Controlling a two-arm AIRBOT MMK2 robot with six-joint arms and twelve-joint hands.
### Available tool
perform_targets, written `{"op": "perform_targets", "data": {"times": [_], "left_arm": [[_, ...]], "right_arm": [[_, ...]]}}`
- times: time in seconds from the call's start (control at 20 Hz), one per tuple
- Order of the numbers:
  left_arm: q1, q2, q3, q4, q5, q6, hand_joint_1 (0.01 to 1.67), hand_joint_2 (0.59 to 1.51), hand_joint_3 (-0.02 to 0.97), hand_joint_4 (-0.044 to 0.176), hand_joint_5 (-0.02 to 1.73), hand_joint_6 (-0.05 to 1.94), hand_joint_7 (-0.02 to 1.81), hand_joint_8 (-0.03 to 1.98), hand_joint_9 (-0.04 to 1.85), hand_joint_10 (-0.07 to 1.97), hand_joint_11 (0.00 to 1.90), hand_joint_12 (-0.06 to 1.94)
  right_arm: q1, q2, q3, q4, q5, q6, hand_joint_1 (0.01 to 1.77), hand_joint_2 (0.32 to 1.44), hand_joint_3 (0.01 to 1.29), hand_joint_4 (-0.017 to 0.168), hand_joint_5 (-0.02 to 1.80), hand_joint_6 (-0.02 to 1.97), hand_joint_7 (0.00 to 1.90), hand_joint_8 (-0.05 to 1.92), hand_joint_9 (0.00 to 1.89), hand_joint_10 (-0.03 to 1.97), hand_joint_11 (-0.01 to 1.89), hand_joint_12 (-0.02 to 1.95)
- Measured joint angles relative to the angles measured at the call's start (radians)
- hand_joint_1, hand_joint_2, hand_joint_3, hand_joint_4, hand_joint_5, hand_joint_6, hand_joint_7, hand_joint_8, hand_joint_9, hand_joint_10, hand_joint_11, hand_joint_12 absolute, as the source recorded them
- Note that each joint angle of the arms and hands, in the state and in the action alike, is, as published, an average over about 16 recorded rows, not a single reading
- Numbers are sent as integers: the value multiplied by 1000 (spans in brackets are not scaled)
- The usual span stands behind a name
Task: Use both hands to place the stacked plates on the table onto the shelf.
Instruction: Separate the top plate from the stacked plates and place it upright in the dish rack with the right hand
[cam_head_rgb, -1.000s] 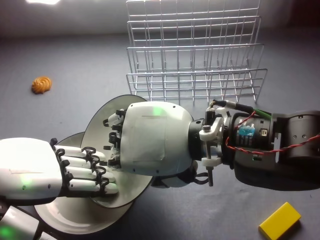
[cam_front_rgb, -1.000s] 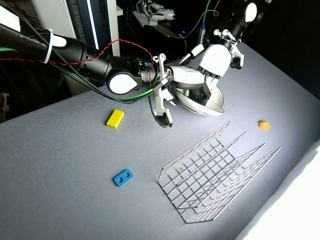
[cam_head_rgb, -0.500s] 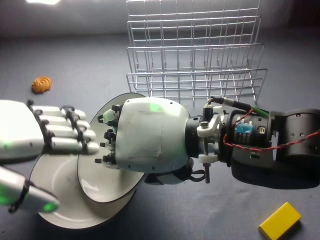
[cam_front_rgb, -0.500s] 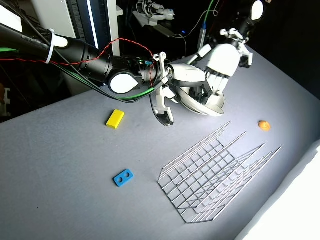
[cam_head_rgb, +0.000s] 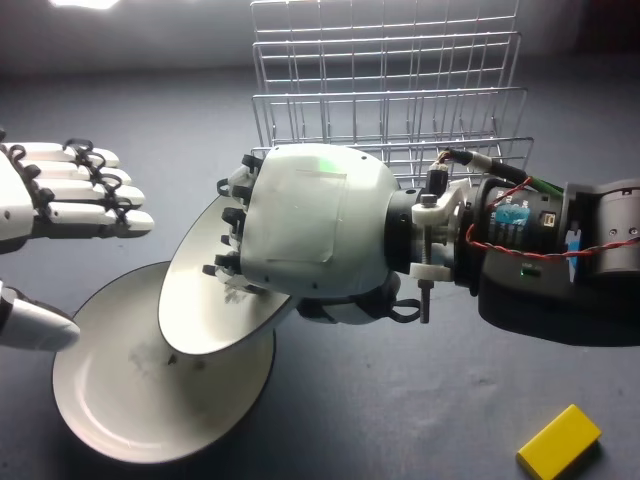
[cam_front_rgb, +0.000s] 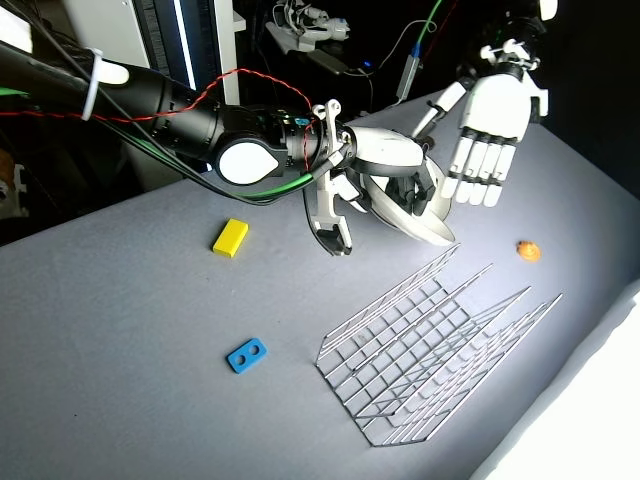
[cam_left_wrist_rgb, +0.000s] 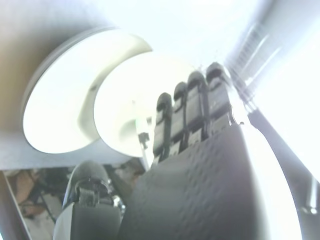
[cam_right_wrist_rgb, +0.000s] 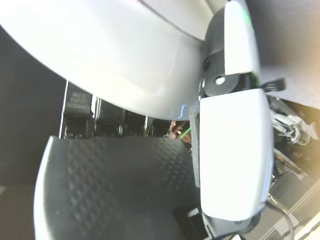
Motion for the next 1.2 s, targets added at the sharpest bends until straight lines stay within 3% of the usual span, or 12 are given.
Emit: {"op": "perform_targets", "data": {"times": [0.65,1.2], "left_arm": [[-7,19,104,3,-32,0,18,1148,7,0,108,14,78,4,49,13,18,9],[-7,22,164,6,-35,-1,17,1138,7,0,103,14,67,4,43,12,18,9]], "right_arm": [[34,55,-73,12,-1,12,1164,950,14,40,993,714,1102,723,1198,-6,748,891],[86,161,-155,24,14,50,1180,951,15,39,1031,840,1118,739,1196,-3,729,945]]}}
